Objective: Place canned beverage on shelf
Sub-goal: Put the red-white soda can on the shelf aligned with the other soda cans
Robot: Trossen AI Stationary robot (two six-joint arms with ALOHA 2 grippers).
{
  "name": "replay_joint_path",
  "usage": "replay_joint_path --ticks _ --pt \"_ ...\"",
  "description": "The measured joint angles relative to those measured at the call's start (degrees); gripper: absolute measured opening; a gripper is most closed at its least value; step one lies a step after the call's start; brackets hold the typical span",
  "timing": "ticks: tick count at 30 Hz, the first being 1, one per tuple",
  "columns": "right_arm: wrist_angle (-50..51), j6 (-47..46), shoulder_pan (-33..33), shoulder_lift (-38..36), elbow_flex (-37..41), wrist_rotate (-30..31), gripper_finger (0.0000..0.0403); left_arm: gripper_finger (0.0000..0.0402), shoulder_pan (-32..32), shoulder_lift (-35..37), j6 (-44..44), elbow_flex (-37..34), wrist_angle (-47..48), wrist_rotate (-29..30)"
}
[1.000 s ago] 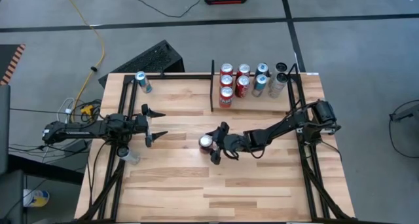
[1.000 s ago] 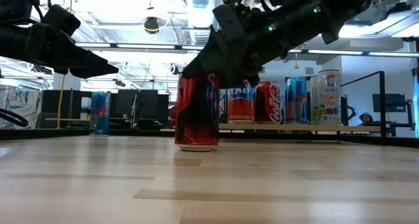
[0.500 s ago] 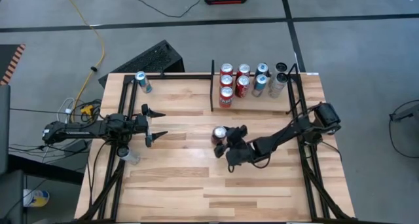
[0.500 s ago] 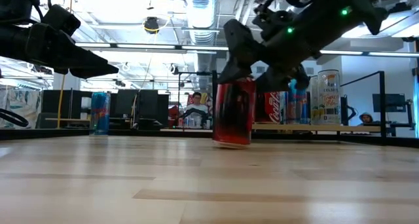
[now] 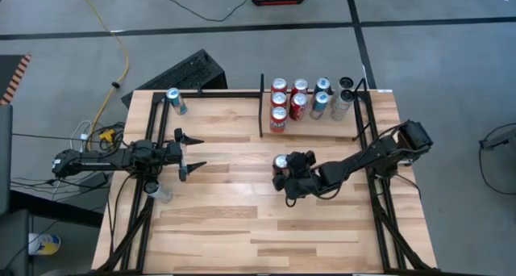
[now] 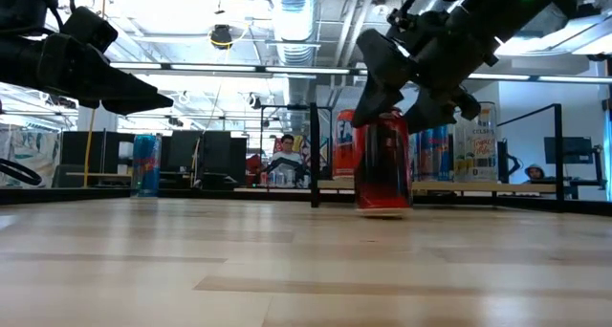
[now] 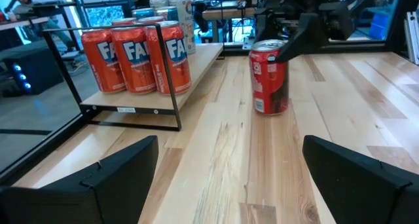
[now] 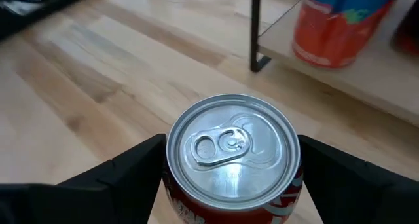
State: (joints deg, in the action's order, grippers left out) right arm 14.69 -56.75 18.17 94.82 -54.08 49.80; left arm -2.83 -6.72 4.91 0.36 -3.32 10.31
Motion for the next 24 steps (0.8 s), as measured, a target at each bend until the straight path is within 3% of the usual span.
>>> replay_joint_path --ticks 10,18,21,24 --pt "0.87 4.20 -0.76 -1.43 0.02 -1.06 0.0370 0.0366 0.00 0.00 0.01 0.01 -0.02 0.00" --pt "0.01 11.18 -0.74 -7.49 0.04 -2.12 0.0371 0.0366 0.00 0.00 0.02 0.00 0.01 0.00" --pt "-0.82 19.89 -0.82 -10.70 0.03 -6.46 0.0371 0.0366 0.00 0.02 0.02 0.02 -0.01 0.00" --pt "-0.55 28.83 -1.98 -13.10 0.02 -16.53 0.0371 0.0366 0.00 0.00 0.02 0.01 -0.02 0.00"
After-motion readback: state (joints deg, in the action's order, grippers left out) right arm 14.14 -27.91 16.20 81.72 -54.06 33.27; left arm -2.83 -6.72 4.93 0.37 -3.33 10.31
